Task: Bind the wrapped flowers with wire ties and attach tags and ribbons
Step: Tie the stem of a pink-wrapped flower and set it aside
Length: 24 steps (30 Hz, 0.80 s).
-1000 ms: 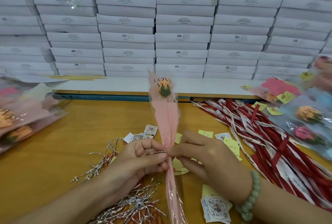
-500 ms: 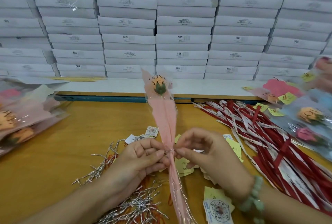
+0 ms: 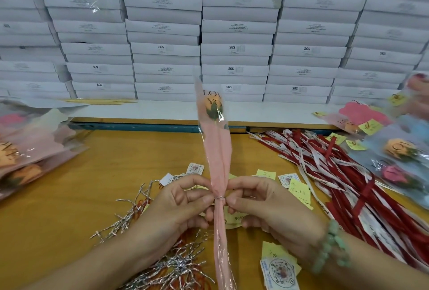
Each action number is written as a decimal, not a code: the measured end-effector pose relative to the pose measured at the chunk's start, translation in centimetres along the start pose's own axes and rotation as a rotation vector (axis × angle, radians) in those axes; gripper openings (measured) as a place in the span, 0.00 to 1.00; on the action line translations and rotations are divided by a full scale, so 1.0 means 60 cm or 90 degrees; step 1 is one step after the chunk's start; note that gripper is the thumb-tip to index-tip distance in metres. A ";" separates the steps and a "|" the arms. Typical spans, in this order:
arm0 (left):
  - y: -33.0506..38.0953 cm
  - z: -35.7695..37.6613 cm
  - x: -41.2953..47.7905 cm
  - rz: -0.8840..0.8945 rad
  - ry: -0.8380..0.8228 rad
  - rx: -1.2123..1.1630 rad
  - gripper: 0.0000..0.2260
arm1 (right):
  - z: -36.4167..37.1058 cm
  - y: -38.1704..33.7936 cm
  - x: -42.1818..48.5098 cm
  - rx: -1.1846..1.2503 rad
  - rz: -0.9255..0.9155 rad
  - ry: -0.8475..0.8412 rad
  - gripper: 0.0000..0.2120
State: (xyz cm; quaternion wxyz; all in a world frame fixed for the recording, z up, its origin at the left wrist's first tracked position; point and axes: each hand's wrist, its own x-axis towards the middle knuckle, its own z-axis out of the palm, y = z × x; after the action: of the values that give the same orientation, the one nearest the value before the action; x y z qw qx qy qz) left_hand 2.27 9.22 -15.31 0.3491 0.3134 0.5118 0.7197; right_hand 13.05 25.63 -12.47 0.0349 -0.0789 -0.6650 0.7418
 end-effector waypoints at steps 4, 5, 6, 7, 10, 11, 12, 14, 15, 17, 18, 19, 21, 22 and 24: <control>-0.002 0.001 0.002 -0.012 0.016 -0.016 0.12 | 0.003 0.000 -0.001 -0.042 -0.057 0.027 0.10; -0.002 0.001 0.001 -0.009 0.016 -0.011 0.10 | 0.004 -0.001 -0.002 -0.052 -0.065 0.029 0.10; -0.002 0.003 0.001 -0.005 0.015 -0.002 0.07 | 0.003 -0.001 -0.002 -0.065 -0.071 0.029 0.10; -0.002 0.004 0.000 0.000 0.017 0.008 0.05 | 0.003 -0.001 -0.002 -0.079 -0.077 0.028 0.09; -0.003 0.010 -0.001 0.012 0.034 0.028 0.04 | 0.003 -0.001 -0.003 -0.102 -0.095 0.032 0.10; -0.004 0.011 -0.001 0.013 0.041 0.029 0.04 | 0.003 -0.001 -0.003 -0.109 -0.103 0.032 0.11; -0.004 0.011 -0.001 0.014 0.049 0.031 0.05 | 0.003 -0.001 -0.003 -0.118 -0.110 0.032 0.12; -0.006 0.011 0.000 0.015 0.073 0.039 0.07 | 0.003 -0.002 -0.003 -0.130 -0.119 0.024 0.11; -0.007 0.010 0.001 0.017 0.083 0.044 0.07 | 0.003 -0.002 -0.004 -0.131 -0.120 0.020 0.10; -0.007 0.011 0.001 0.028 0.089 0.052 0.07 | 0.001 -0.001 -0.004 -0.131 -0.121 0.016 0.10; -0.007 0.011 0.002 0.033 0.085 0.052 0.07 | 0.001 -0.001 -0.004 -0.130 -0.122 0.016 0.10; -0.006 0.012 0.002 0.035 0.080 0.049 0.06 | 0.001 0.000 -0.004 -0.130 -0.122 0.017 0.09; -0.006 0.012 0.001 0.035 0.069 0.036 0.05 | 0.001 0.002 -0.004 -0.136 -0.124 0.026 0.09; -0.006 0.013 0.001 0.033 0.065 0.031 0.05 | 0.001 0.002 -0.003 -0.142 -0.126 0.032 0.09; -0.006 0.012 0.001 0.026 0.066 0.031 0.05 | 0.002 0.003 -0.002 -0.156 -0.136 0.045 0.09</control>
State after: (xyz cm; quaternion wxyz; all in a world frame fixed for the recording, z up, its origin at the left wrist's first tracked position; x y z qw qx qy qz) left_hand 2.88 9.70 -15.44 0.3000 0.2947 0.5398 0.7292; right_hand 13.16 25.50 -12.66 0.1268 -0.0377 -0.7535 0.6440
